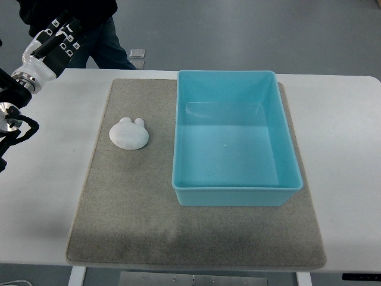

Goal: Place white toy into blue box with left hand
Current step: 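Move the left hand forward over the mat toward the white rabbit toy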

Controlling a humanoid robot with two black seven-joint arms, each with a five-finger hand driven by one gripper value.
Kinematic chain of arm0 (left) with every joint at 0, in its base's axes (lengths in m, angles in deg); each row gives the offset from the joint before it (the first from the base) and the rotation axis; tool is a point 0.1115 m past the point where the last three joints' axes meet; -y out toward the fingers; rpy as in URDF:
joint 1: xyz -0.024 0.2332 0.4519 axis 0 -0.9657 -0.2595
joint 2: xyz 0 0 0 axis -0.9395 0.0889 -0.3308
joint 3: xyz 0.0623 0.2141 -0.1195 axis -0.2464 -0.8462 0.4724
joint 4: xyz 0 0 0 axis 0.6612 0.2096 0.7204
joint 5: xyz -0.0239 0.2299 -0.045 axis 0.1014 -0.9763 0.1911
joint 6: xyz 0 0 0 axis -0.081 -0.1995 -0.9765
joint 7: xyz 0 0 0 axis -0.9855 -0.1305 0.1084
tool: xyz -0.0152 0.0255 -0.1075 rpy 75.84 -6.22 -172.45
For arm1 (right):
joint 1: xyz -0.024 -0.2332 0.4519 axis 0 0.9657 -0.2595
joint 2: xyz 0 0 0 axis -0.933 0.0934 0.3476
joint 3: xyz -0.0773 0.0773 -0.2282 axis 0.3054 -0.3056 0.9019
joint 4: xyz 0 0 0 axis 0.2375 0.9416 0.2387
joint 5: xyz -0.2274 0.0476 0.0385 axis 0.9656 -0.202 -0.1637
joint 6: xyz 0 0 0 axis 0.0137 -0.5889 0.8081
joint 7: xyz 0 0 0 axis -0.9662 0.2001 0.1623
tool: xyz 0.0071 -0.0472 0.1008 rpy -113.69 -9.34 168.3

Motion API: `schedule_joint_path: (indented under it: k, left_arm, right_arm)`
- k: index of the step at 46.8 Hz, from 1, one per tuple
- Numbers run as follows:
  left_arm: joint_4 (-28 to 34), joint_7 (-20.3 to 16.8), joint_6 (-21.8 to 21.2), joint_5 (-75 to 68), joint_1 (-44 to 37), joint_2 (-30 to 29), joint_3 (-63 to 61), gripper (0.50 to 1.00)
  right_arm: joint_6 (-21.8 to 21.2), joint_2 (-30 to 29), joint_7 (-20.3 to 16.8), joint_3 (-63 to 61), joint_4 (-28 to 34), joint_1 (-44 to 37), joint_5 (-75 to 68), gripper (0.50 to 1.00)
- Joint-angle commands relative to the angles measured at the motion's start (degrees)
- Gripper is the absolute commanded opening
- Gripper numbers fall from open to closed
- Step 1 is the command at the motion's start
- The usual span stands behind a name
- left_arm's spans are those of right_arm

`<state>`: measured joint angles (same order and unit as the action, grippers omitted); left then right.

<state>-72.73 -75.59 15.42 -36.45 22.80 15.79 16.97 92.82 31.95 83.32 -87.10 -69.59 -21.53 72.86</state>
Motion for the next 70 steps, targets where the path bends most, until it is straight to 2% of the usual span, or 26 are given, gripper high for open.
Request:
schedule_joint_path:
  k: [1, 46, 52, 63, 70]
  left_arm:
    - [0.0, 0.0, 0.0, 0.0, 0.3, 0.0, 0.0, 0.994]
    - [0.8, -0.3, 0.1, -0.4, 1.8, 0.0, -0.8, 0.994]
    - [0.8, -2.5, 0.2, -4.1, 1.9, -0.1, -0.9, 0.994]
    - [1.0, -9.4, -0.5, -22.7, 1.9, -0.3, -0.9, 0.994]
    - [0.9, -10.0, -0.4, -32.9, 1.9, -1.2, -1.0, 0.994]
  right_arm:
    - [-0.1, 0.0, 0.0, 0.0, 0.0, 0.0, 0.0, 0.936]
    - [0.0, 0.0, 0.0, 0.0, 0.0, 0.0, 0.0, 0.936]
    - [0.0, 0.0, 0.0, 0.0, 0.0, 0.1, 0.0, 0.936]
    - [0.0, 0.0, 0.0, 0.0, 0.0, 0.0, 0.0, 0.936]
    - [-0.1, 0.0, 0.0, 0.0, 0.0, 0.0, 0.0, 0.936]
